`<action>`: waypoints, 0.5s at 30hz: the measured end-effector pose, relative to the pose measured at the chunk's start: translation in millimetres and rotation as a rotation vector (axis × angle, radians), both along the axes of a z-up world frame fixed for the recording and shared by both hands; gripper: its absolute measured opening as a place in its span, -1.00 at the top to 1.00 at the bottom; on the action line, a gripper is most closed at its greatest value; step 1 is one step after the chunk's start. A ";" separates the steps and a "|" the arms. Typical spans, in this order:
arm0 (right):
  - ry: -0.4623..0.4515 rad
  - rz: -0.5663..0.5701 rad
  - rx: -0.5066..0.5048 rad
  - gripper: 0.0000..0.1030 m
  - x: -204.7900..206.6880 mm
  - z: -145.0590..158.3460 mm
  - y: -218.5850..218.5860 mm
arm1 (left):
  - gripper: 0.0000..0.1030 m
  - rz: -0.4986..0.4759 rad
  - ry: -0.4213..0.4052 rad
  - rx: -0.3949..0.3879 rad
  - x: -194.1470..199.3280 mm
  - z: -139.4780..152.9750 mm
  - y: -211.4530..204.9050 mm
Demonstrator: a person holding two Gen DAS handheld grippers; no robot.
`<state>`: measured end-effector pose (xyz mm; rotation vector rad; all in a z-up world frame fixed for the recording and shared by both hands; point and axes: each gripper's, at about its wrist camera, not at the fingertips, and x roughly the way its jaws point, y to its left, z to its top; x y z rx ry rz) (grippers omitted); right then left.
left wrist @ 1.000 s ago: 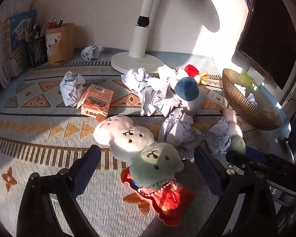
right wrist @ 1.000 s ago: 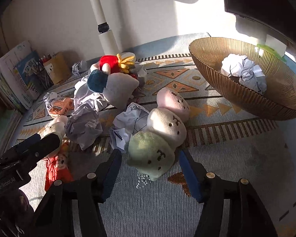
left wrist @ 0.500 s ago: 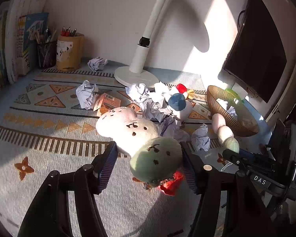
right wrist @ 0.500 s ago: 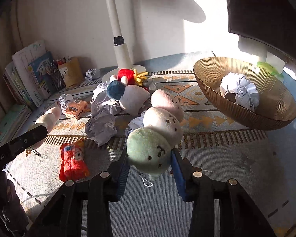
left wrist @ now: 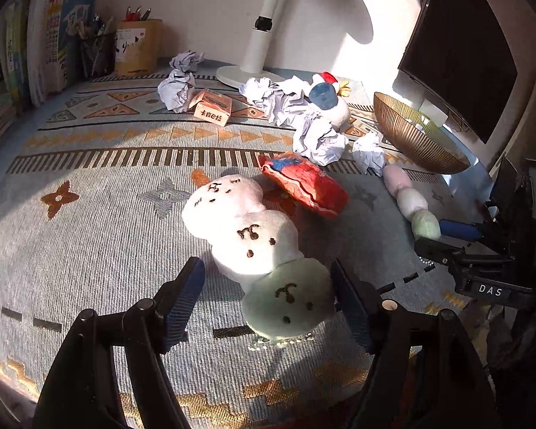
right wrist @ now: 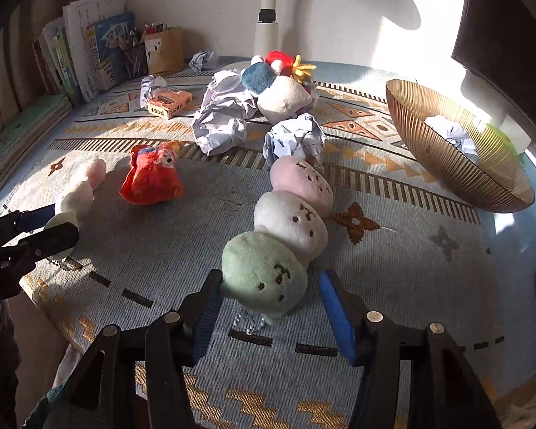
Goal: Organize objects
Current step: 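Grasp the stacked pink, white and green plushes with the right gripper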
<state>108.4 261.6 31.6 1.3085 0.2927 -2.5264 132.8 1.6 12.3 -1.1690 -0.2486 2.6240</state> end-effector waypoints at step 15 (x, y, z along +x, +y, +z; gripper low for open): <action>-0.098 -0.174 -0.230 -0.49 -21.3 9.9 -4.8 | -0.67 0.220 -0.063 -0.087 -16.1 -2.0 34.3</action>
